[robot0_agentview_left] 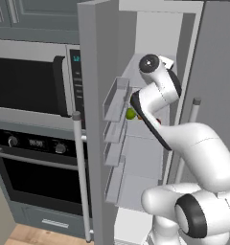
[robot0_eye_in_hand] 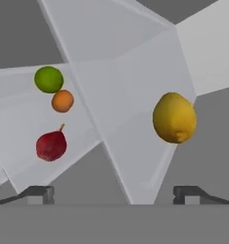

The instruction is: Take the tangerine and lemon from the highest rack and move them to the second highest rack where the pear and lime are located, to maximize freezer space. Close the freezer door after rearranging.

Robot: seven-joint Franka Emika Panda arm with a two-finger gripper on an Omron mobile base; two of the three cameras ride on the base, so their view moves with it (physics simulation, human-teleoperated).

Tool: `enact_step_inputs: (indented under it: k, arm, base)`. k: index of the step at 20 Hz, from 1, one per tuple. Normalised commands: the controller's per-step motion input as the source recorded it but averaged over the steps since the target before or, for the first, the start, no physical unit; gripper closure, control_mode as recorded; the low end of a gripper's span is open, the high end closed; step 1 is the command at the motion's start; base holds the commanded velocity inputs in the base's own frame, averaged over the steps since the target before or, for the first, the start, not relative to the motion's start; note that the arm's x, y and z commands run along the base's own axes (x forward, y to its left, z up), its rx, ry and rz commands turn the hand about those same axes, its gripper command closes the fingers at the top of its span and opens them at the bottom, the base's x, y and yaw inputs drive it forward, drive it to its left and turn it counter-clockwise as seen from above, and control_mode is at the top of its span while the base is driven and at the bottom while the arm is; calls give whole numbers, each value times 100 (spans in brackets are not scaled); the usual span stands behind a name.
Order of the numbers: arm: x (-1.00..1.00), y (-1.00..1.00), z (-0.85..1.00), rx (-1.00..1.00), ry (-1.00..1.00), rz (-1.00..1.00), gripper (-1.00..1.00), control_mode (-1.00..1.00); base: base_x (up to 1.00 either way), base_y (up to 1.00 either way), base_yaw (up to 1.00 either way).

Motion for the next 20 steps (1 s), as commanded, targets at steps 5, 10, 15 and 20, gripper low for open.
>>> enact_step_inputs:
  k: [5,10,15,20]
  arm:
    - [43,-16,10,0,-3,-9,-100,-100]
    - [47,-15,4,0,0,-6,-100,-100]
    - [55,-10,0,0,-1,0,-100,-100]
    - [38,-23,0,0,-5,0,-100,-100]
  base:
    - [0,0,0]
    - [0,0,0]
    - [0,0,0]
    - [0,0,0]
